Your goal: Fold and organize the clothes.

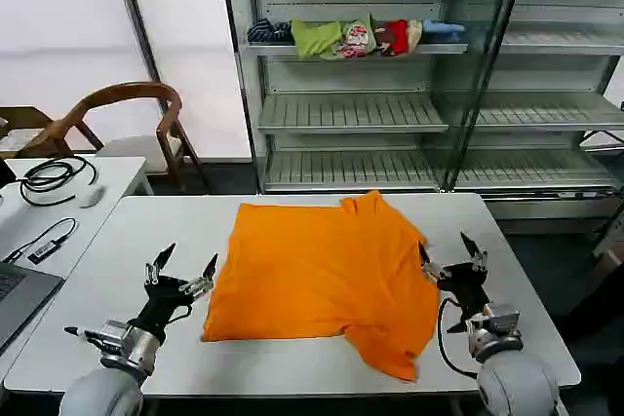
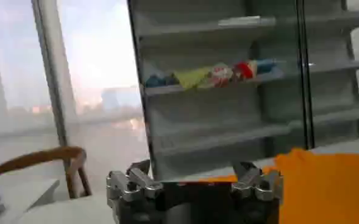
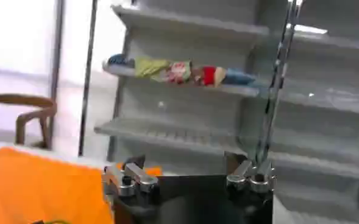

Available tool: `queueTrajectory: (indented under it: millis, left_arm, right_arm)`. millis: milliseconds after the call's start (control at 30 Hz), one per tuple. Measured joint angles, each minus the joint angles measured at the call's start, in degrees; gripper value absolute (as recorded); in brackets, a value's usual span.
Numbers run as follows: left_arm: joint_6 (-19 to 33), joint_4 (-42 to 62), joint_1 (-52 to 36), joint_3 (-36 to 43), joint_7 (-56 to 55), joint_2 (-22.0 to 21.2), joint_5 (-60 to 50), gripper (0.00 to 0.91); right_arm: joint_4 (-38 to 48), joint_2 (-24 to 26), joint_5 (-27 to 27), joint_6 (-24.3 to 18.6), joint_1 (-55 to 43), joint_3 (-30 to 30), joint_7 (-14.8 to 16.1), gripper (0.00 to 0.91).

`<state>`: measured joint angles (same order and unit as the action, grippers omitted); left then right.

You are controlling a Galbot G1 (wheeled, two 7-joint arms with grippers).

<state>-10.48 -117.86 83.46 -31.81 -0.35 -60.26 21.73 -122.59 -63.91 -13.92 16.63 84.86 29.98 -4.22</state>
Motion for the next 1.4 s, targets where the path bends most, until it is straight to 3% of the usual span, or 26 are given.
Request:
queueTrajectory:
  millis: [733, 1400]
  left_arm:
    - [-17.7, -5.9, 7.4, 2.5, -8.3, 2.2, 6.5, 0.907]
    - [-21.4, -3.2, 6.4, 2.2, -10.3, 1.6, 11.0, 0.907]
  right_arm:
    - [-3.5, 0.5, 0.1, 3.0, 13.8, -4.0, -2.1, 0.907]
    - [-2.3, 0.4, 1.4, 2.9, 16.6, -5.9, -2.3, 0.907]
